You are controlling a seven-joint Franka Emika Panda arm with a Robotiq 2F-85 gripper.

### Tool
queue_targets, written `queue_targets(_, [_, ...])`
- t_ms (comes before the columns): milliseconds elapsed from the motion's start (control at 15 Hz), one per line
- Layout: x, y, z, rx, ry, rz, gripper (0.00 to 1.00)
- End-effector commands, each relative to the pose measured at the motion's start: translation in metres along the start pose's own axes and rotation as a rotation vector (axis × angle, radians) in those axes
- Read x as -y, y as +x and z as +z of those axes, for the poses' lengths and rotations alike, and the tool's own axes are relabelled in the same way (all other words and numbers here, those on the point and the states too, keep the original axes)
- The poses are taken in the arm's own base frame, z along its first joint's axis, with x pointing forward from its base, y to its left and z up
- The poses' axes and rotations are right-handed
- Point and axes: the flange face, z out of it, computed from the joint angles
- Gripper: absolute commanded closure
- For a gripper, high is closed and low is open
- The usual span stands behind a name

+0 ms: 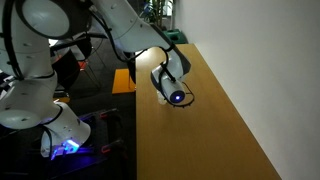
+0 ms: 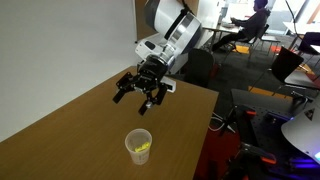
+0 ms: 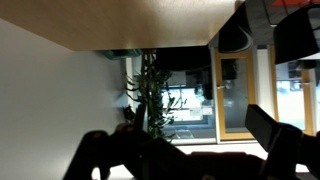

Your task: Pick up the pen from the table and put it in the cup.

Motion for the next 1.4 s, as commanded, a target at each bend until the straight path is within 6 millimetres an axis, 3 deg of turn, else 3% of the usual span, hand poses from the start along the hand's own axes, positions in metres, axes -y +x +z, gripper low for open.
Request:
queue_targets(0, [0.020, 0.029, -0.024, 0.049, -0.186, 0.055, 0.00])
queue_targets(400, [0.026, 0.056, -0.058, 0.189, -0.458, 0.194, 0.00])
queue_targets(733, [0.034, 0.072, -0.079, 0.322, -0.597, 0.419, 0.00])
queue_targets(1133, [0.057, 0.040, -0.073, 0.422, -0.569, 0.740, 0.00])
queue_targets(1333, [0.061, 0.043, -0.073, 0.457, -0.553, 0.847, 0.00])
